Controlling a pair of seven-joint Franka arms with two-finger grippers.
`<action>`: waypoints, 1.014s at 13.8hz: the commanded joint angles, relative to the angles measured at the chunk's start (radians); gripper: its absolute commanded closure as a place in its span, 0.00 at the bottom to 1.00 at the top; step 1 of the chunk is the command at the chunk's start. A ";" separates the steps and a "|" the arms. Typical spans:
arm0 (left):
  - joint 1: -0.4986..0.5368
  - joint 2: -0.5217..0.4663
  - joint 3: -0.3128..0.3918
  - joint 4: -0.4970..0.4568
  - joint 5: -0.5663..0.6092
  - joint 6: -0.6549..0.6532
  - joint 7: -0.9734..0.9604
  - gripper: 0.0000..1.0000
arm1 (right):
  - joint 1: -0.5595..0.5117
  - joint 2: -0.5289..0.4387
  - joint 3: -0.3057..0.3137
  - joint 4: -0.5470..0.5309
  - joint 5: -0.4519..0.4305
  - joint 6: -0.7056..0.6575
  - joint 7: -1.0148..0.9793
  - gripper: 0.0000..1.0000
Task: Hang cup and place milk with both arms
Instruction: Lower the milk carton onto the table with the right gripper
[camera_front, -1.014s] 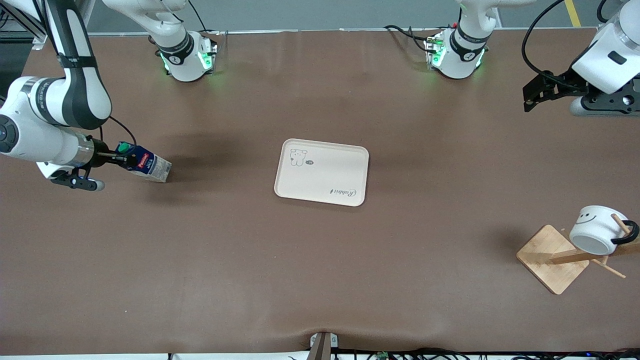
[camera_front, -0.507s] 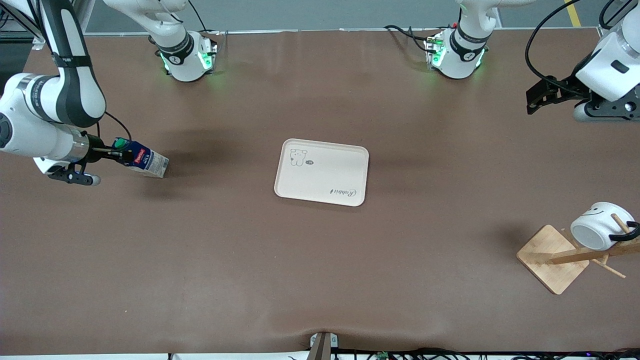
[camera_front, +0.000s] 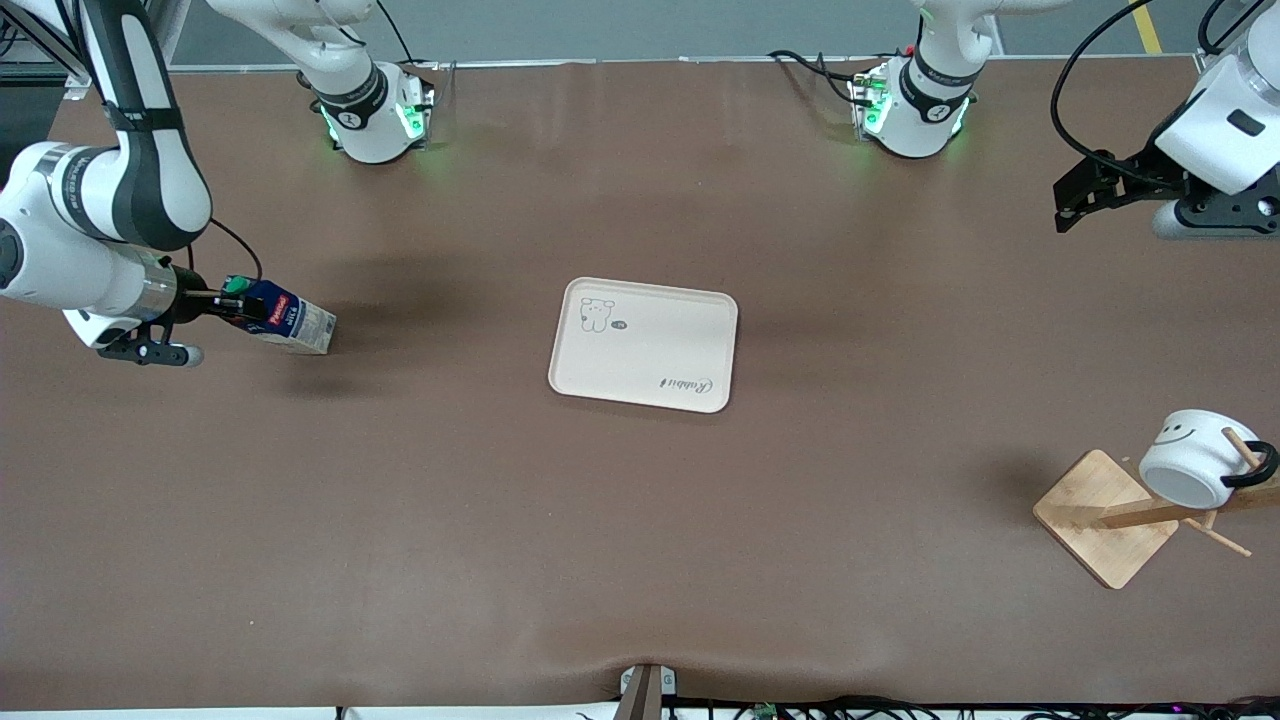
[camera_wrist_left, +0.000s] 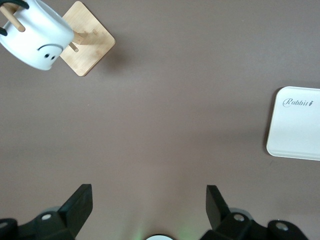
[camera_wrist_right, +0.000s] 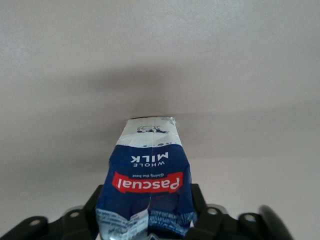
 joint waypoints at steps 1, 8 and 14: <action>0.005 -0.013 -0.003 -0.016 -0.006 0.016 0.010 0.00 | -0.035 -0.016 0.019 -0.006 -0.009 0.004 -0.022 0.00; 0.003 -0.011 -0.004 -0.013 -0.006 0.031 0.010 0.00 | -0.031 -0.004 0.019 0.210 -0.009 -0.311 -0.019 0.00; 0.003 -0.010 -0.003 -0.013 -0.006 0.048 0.010 0.00 | -0.015 0.064 0.026 0.442 -0.025 -0.604 -0.010 0.00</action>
